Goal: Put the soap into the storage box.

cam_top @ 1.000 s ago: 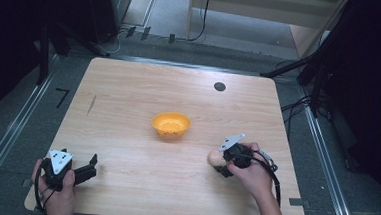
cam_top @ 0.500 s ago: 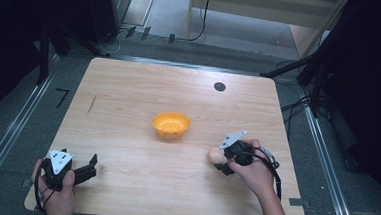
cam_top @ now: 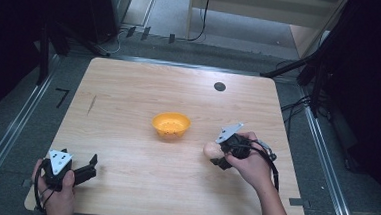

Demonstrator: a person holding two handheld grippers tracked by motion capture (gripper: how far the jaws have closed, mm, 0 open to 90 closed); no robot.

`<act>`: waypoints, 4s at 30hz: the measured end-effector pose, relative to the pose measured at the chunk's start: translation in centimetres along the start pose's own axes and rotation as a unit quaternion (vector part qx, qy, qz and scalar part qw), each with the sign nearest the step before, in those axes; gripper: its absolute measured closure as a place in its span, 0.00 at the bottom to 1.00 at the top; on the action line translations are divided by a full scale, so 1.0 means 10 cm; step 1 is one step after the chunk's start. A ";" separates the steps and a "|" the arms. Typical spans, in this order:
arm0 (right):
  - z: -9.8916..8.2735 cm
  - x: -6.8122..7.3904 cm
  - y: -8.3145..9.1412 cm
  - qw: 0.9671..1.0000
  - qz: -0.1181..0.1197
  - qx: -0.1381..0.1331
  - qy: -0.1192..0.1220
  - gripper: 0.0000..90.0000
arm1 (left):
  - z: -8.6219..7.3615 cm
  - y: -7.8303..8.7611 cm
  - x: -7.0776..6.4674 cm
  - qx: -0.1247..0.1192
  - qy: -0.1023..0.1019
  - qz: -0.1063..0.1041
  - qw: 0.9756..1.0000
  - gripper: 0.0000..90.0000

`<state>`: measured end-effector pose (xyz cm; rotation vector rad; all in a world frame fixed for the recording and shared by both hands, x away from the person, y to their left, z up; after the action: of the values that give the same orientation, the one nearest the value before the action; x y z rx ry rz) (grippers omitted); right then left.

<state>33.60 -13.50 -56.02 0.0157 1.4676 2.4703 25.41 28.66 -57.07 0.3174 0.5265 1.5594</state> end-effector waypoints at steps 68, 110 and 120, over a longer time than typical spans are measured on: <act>1.22 -0.41 -0.13 0.988 0.077 -0.012 0.135 0.37 | 0.00 0.00 0.02 0.006 0.019 -0.013 1.000 0.07; 1.61 -0.57 -0.63 0.976 0.113 0.034 0.183 0.37 | 0.00 0.00 0.02 0.006 0.027 -0.023 0.999 0.07; 1.60 -0.57 -0.70 0.977 0.123 0.036 0.172 0.38 | 0.01 0.00 0.03 0.006 0.029 -0.025 0.999 0.07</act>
<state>42.92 2.10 -53.57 -0.2442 1.7919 2.7179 25.46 28.93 -57.08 0.2677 0.5858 1.5216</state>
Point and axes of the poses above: each handheld gripper's, and its own axes: y roughly backward along the jaws, z roughly out of its top, x roughly to its left, the point moved 9 cm from there along -y, roughly forward along the jaws, and after that the axes turned 11 degrees about y, right-handed, at the moved point
